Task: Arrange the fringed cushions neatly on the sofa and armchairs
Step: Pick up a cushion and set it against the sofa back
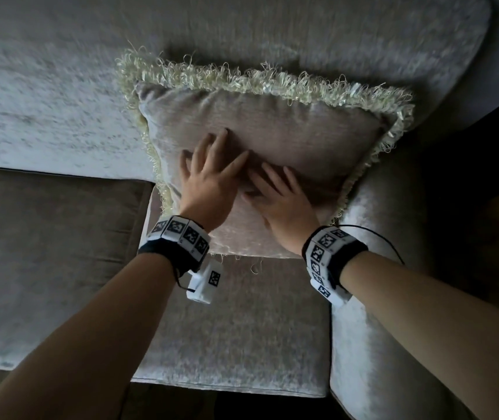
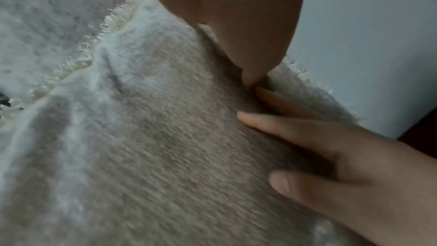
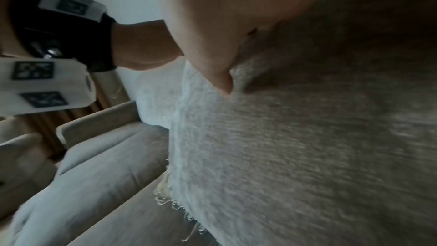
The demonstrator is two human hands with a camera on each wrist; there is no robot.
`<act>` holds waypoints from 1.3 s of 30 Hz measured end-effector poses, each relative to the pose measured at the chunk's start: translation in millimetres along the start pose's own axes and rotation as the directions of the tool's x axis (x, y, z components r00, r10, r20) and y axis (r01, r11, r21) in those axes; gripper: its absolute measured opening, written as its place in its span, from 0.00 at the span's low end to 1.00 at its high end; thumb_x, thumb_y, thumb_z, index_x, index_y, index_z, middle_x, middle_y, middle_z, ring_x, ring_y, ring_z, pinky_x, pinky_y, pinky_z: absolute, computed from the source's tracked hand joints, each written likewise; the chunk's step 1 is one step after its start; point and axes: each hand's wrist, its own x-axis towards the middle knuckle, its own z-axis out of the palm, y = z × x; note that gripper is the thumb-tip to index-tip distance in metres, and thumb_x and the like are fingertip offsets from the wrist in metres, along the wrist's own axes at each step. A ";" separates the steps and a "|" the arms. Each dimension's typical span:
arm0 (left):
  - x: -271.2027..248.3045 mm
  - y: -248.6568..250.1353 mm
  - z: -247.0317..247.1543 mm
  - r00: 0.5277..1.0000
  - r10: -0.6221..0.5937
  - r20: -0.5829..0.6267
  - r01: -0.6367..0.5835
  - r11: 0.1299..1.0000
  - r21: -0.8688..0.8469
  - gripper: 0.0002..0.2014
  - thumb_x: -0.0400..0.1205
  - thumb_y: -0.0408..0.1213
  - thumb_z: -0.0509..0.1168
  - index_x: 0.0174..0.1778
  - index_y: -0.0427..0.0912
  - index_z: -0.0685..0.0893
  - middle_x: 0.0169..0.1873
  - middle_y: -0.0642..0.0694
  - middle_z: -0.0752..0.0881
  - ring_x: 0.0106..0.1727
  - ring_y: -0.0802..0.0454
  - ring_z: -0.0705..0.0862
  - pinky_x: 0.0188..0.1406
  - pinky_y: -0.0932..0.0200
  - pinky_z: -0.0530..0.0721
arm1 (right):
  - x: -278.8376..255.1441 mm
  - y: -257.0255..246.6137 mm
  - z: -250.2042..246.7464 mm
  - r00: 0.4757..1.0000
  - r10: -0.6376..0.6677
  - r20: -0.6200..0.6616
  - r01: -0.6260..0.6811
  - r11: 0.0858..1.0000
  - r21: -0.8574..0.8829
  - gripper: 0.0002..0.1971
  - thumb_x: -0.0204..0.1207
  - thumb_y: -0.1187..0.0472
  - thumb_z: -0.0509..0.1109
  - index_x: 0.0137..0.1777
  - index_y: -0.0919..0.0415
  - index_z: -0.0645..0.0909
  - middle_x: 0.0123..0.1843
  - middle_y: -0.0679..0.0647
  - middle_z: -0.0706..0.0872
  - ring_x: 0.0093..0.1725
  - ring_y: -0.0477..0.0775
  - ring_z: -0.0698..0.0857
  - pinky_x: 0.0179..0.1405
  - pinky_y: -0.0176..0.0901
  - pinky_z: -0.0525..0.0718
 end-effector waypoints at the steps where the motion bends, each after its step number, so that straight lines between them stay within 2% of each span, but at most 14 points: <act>1: 6.2 -3.9 3.4 0.995 0.044 0.093 -0.049 0.997 0.058 0.28 0.82 0.48 0.57 0.80 0.64 0.64 0.86 0.45 0.54 0.85 0.37 0.55 0.76 0.22 0.55 | 1.8 2.3 3.6 0.998 -0.007 0.057 0.009 0.999 -0.038 0.31 0.73 0.62 0.68 0.78 0.48 0.73 0.87 0.56 0.62 0.86 0.65 0.58 0.83 0.67 0.54; 4: 24.9 -17.2 10.2 0.977 0.053 0.207 -0.080 0.989 0.124 0.30 0.83 0.51 0.56 0.82 0.66 0.55 0.87 0.48 0.46 0.87 0.42 0.46 0.73 0.15 0.50 | -19.6 1.9 20.5 0.987 -0.030 0.155 0.033 0.999 -0.021 0.31 0.75 0.64 0.61 0.80 0.52 0.71 0.87 0.58 0.61 0.86 0.66 0.58 0.84 0.67 0.52; 7: 30.9 -17.3 5.8 0.978 0.046 0.203 -0.070 0.991 0.112 0.30 0.83 0.51 0.55 0.82 0.67 0.55 0.87 0.49 0.46 0.87 0.43 0.46 0.73 0.15 0.50 | -42.5 -15.4 36.5 0.960 -0.110 0.257 0.109 0.994 0.018 0.31 0.71 0.65 0.69 0.76 0.57 0.76 0.85 0.62 0.63 0.85 0.68 0.60 0.83 0.68 0.56; 10: 25.4 -17.2 5.2 0.984 0.054 0.172 -0.074 0.991 0.112 0.31 0.83 0.49 0.56 0.82 0.66 0.55 0.87 0.49 0.46 0.87 0.43 0.48 0.74 0.17 0.51 | -29.2 -30.3 34.4 0.975 -0.112 0.191 0.103 0.993 0.055 0.32 0.75 0.62 0.65 0.81 0.54 0.69 0.88 0.60 0.56 0.87 0.66 0.53 0.84 0.67 0.48; 12: 23.9 -19.1 3.3 0.984 0.061 0.166 -0.079 0.991 0.107 0.31 0.83 0.48 0.57 0.82 0.65 0.56 0.87 0.50 0.48 0.87 0.43 0.49 0.74 0.18 0.52 | -26.0 -46.1 36.0 0.917 -0.121 0.380 0.106 0.992 0.061 0.27 0.80 0.59 0.59 0.81 0.53 0.69 0.89 0.57 0.48 0.88 0.65 0.42 0.84 0.67 0.38; 15: 24.5 -24.6 -2.9 0.985 0.081 0.154 -0.095 0.992 0.088 0.33 0.81 0.43 0.59 0.82 0.63 0.58 0.87 0.52 0.51 0.86 0.44 0.52 0.75 0.20 0.54 | -51.2 -78.4 55.2 0.792 -0.219 0.570 0.164 0.975 0.147 0.21 0.79 0.60 0.65 0.72 0.57 0.81 0.86 0.60 0.61 0.87 0.64 0.51 0.83 0.67 0.39; 20: 22.0 -38.9 -15.0 0.986 0.141 0.088 -0.148 0.986 0.072 0.34 0.76 0.34 0.60 0.81 0.56 0.65 0.85 0.52 0.59 0.85 0.43 0.59 0.76 0.33 0.61 | -2.2 -99.1 60.7 0.976 -0.206 0.067 0.182 0.947 0.265 0.27 0.78 0.68 0.56 0.78 0.61 0.73 0.86 0.60 0.62 0.87 0.64 0.55 0.85 0.66 0.48; 22: 19.0 -40.0 -16.2 0.985 0.148 0.088 -0.154 0.986 0.066 0.34 0.76 0.32 0.59 0.81 0.55 0.67 0.84 0.53 0.62 0.84 0.43 0.60 0.77 0.34 0.61 | 24.5 -98.5 55.7 0.969 -0.160 0.191 0.125 0.975 0.183 0.30 0.79 0.67 0.53 0.83 0.59 0.65 0.88 0.57 0.58 0.87 0.64 0.51 0.85 0.65 0.46; 25: 15.2 -45.0 -17.4 0.977 0.158 0.146 -0.168 0.984 0.062 0.33 0.77 0.33 0.60 0.81 0.55 0.67 0.85 0.53 0.61 0.85 0.46 0.57 0.78 0.30 0.58 | 9.5 -100.3 73.8 0.762 -0.257 0.594 0.205 0.966 0.156 0.24 0.81 0.60 0.57 0.79 0.56 0.72 0.85 0.55 0.65 0.87 0.63 0.54 0.85 0.59 0.48; 27: 11.1 -51.6 -17.2 0.986 0.123 0.112 -0.125 0.992 0.012 0.32 0.77 0.34 0.61 0.80 0.53 0.68 0.85 0.51 0.59 0.86 0.46 0.55 0.78 0.28 0.58 | -16.0 -98.7 74.8 0.847 -0.317 0.428 0.203 0.935 0.291 0.20 0.77 0.66 0.63 0.69 0.59 0.82 0.75 0.59 0.78 0.81 0.67 0.67 0.81 0.60 0.60; 29: -0.1 -53.5 -12.2 0.999 0.007 -0.042 -0.010 0.998 -0.069 0.29 0.78 0.36 0.61 0.79 0.51 0.71 0.84 0.46 0.63 0.85 0.42 0.59 0.76 0.31 0.64 | -24.6 -77.1 68.6 0.992 -0.124 -0.028 0.126 0.926 0.356 0.21 0.74 0.67 0.65 0.66 0.62 0.85 0.76 0.62 0.78 0.79 0.68 0.71 0.80 0.64 0.65; 31: -16.3 -49.7 1.2 0.992 -0.074 -0.102 0.066 0.995 -0.073 0.31 0.79 0.40 0.61 0.81 0.54 0.66 0.85 0.43 0.59 0.85 0.38 0.57 0.76 0.32 0.66 | -25.2 -43.0 51.8 0.961 0.157 -0.226 -0.086 0.951 0.296 0.25 0.74 0.63 0.66 0.72 0.58 0.80 0.83 0.61 0.69 0.83 0.65 0.65 0.82 0.65 0.60; 36: -58.2 -54.7 44.6 0.961 -0.125 0.247 0.104 0.990 0.095 0.43 0.78 0.39 0.61 0.84 0.63 0.43 0.86 0.51 0.36 0.87 0.42 0.40 0.76 0.32 0.68 | -60.9 -12.3 74.1 0.924 0.371 -0.092 -0.345 0.913 0.219 0.38 0.69 0.68 0.70 0.82 0.56 0.68 0.88 0.59 0.57 0.87 0.62 0.57 0.82 0.66 0.59; 39: -88.5 -70.9 59.5 0.848 -0.379 0.370 0.377 0.923 0.081 0.48 0.74 0.33 0.60 0.83 0.66 0.40 0.86 0.53 0.35 0.87 0.43 0.48 0.73 0.40 0.75 | -102.2 -20.1 94.2 0.882 0.471 0.000 -0.454 0.851 0.264 0.40 0.66 0.70 0.69 0.82 0.56 0.69 0.87 0.61 0.58 0.85 0.63 0.60 0.78 0.62 0.68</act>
